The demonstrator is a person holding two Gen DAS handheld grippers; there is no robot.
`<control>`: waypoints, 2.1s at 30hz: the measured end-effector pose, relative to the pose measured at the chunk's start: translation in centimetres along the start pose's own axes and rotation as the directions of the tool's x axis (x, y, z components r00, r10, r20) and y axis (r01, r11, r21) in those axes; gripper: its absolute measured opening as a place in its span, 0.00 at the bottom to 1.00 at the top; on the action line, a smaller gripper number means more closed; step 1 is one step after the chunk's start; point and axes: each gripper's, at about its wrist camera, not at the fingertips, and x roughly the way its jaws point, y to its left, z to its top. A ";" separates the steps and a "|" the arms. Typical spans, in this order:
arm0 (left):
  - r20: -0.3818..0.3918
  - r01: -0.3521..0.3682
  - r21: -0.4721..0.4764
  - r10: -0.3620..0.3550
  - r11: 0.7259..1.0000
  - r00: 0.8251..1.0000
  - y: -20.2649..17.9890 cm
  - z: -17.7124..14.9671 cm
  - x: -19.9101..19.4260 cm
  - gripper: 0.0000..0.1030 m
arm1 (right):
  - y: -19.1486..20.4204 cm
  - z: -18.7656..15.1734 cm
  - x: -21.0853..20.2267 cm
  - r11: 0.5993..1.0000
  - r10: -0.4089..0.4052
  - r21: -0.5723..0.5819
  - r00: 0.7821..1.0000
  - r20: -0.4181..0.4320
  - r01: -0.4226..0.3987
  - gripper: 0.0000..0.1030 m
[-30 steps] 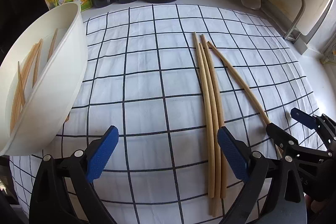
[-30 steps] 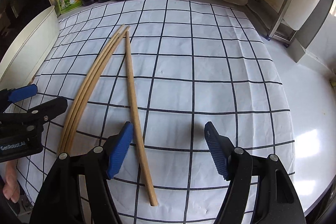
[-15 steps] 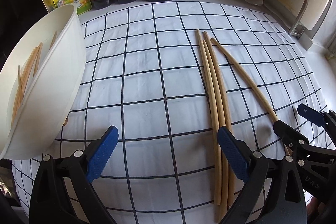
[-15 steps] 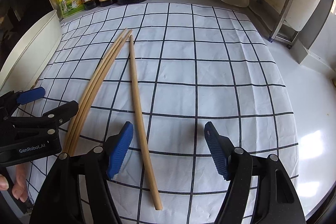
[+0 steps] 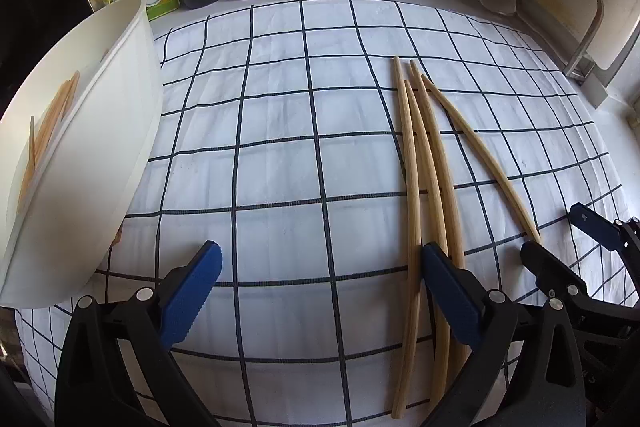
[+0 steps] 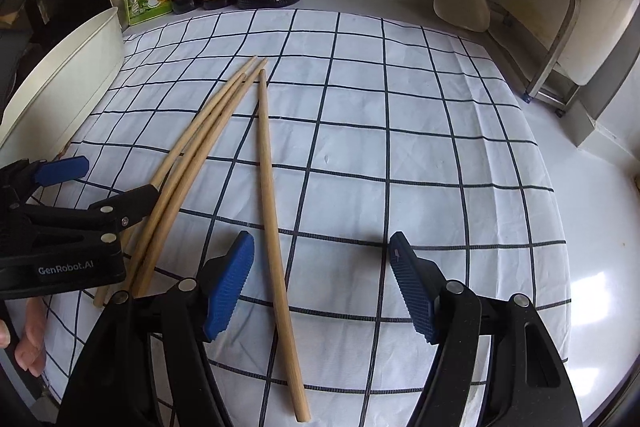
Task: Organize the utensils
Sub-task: 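Lower both open grippers over the chopsticks and separate one chopstick, then carry both chopsticks into the white basin and lower them in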
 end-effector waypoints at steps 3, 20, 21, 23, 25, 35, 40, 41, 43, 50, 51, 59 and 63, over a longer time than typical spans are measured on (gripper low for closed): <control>0.013 0.006 0.010 -0.006 1.000 1.000 -0.3 0.2 -0.3 0.79 | 0.5 0.1 0.0 0.999 0.032 -0.018 0.999 0.005 -0.032 0.49; 0.013 0.049 0.062 -0.050 0.997 0.999 -1.2 -0.8 -3.1 0.07 | 0.7 -0.2 -2.0 0.994 0.107 0.024 0.994 -0.003 -0.107 0.06; 0.023 0.047 0.062 -0.048 0.997 0.999 -1.1 -0.8 -3.6 0.07 | 0.7 -0.2 -2.4 0.993 0.112 0.035 0.994 0.003 -0.112 0.06; 0.046 0.046 0.065 -0.049 0.997 0.998 -0.8 -0.7 -4.7 0.07 | 0.6 0.1 -3.3 0.991 0.119 0.052 0.993 0.019 -0.120 0.06; 0.063 0.054 0.068 -0.058 0.996 0.996 -0.5 -0.6 -5.8 0.07 | 0.8 0.6 -4.3 0.989 0.132 0.063 0.991 0.032 -0.134 0.06; 0.165 0.062 0.022 -0.064 0.998 0.984 4.1 0.2 -12.0 0.07 | 5.3 4.0 -9.0 0.980 0.200 0.006 0.975 0.093 -0.201 0.06; 0.209 0.048 -0.044 -0.037 0.998 0.977 8.6 0.5 -14.3 0.07 | 9.1 6.7 -10.1 0.971 0.236 -0.056 0.966 0.110 -0.231 0.06; 0.217 0.041 -0.062 -0.027 0.997 0.976 9.8 0.6 -14.7 0.07 | 9.9 7.3 -10.1 0.970 0.241 -0.068 0.964 0.114 -0.234 0.06; 0.229 0.046 -0.095 -0.023 0.994 0.973 11.9 0.7 -15.1 0.09 | 11.6 8.5 -10.1 0.964 0.259 -0.096 0.958 0.121 -0.248 0.06; 0.263 0.028 -0.181 0.021 0.983 0.964 17.7 1.2 -16.9 0.10 | 18.0 11.7 -9.8 0.937 0.324 -0.186 0.936 0.136 -0.297 0.06; 0.271 0.027 -0.190 0.026 0.981 0.962 18.4 1.4 -17.1 0.10 | 18.8 12.1 -9.7 0.933 0.332 -0.197 0.933 0.136 -0.303 0.06; 0.271 -0.015 -0.229 0.079 0.973 0.959 23.7 2.1 -15.7 0.10 | 24.3 14.4 -6.5 0.911 0.370 -0.235 0.924 0.098 -0.340 0.06; 0.242 -0.040 -0.240 0.100 0.970 0.965 25.9 3.0 -13.1 0.10 | 26.0 15.2 -4.0 0.912 0.367 -0.219 0.928 0.062 -0.346 0.06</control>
